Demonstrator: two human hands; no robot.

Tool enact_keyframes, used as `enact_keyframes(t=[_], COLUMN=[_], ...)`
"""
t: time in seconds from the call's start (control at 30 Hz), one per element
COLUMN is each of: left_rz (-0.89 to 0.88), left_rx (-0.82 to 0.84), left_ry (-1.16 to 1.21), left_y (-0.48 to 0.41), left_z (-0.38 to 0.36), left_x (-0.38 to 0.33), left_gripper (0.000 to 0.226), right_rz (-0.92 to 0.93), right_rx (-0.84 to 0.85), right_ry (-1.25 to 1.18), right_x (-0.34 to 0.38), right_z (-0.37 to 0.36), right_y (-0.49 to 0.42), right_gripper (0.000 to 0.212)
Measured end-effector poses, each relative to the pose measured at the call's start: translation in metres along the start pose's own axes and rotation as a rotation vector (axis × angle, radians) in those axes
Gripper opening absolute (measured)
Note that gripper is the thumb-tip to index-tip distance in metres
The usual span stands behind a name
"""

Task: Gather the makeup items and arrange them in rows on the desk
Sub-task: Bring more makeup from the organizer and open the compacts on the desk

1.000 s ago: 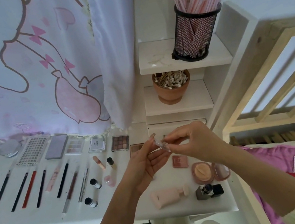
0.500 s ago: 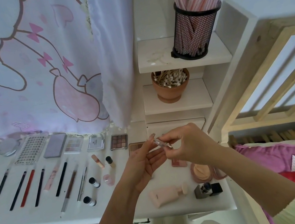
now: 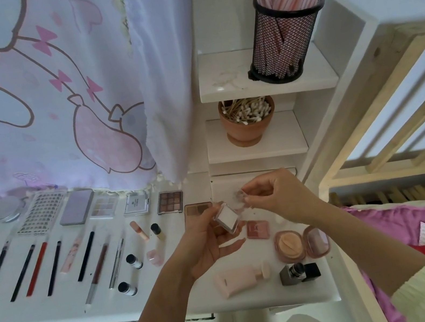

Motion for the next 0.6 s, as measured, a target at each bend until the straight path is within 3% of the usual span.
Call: enact_keyframes(t=[0.2,0.43,0.6], left_rz=[0.002,0.018,0.066], left_rx=[-0.154,-0.365,-0.455], left_ry=[-0.090,-0.306,-0.311], left_y=[-0.016,-0.036,-0.046], left_z=[0.021,0.059,0.077], left_x=[0.004,0.026,0.050], left_gripper=[0.037,0.026,0.013], right_rz=[-0.192,-0.390,-0.508], right_rx=[0.012,0.118,0.207], right_ry=[-0.055,0.126,0.149], right_x=[-0.033,-0.072,-0.097], right_z=[-0.015,-0.055,-0.078], right_y=[-0.008,-0.012,-0.011], right_gripper=[0.019,0.010,0.013])
Point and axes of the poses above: each hand's wrist, its own y-axis away from the middle knuckle, its own z-axis out of the back of the hand, x = y × z, the point moved 5 cm from there along -y, towards the middle knuckle, and after that the axes turned 9 degrees about y, right-handed, at the moved point
